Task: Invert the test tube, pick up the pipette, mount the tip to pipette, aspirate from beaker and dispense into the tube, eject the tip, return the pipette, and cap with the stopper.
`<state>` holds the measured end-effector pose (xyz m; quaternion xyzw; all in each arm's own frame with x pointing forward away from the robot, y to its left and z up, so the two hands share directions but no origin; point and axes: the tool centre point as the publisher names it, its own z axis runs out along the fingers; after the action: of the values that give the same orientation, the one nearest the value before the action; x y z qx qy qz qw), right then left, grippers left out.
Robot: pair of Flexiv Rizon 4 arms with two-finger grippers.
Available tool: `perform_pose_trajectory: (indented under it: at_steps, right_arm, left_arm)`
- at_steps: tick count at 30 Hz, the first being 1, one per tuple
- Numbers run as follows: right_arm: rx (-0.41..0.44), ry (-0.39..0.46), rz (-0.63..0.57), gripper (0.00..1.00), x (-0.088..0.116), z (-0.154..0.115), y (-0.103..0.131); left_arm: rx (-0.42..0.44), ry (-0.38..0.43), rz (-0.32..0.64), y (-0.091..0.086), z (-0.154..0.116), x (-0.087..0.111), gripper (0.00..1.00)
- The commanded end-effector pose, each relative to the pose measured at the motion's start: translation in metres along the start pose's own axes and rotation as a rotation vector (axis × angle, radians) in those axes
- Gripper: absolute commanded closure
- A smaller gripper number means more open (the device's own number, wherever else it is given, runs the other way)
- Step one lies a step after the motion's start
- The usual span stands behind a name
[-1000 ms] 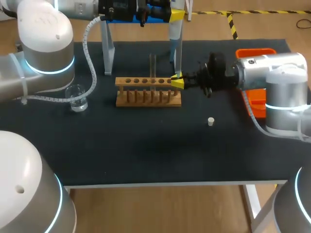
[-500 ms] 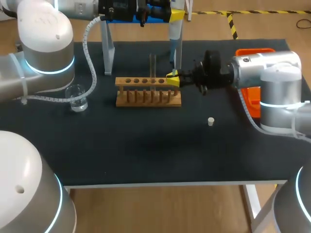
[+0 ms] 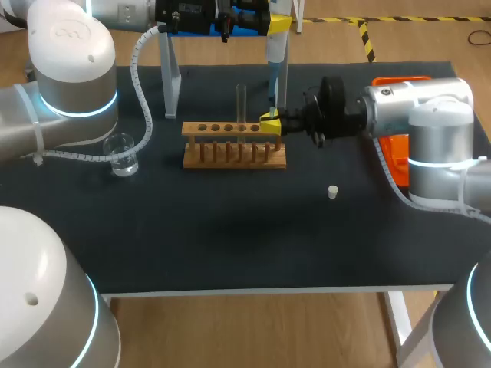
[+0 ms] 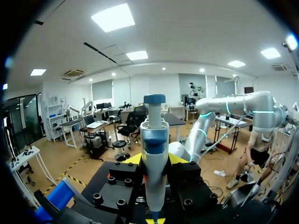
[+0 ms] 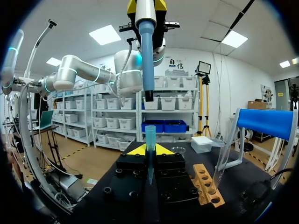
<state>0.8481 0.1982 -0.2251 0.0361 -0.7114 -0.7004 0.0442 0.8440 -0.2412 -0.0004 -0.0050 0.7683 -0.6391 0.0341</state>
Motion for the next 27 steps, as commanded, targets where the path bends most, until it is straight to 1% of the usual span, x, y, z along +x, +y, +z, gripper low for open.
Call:
perform_pose_trajectory:
  at_steps: [1, 27]
  right_arm:
    - [0.000, 0.004, 0.003, 1.00, -0.0013, 0.0001, 0.0019]
    - [0.009, 0.013, 0.002, 1.00, -0.0002, 0.0011, 0.0110]
  left_arm:
    - [0.001, -0.001, 0.000, -0.0001, -0.0005, 0.0005, 1.00]
    - [0.001, -0.001, 0.000, -0.0001, -0.0005, 0.0005, 1.00]
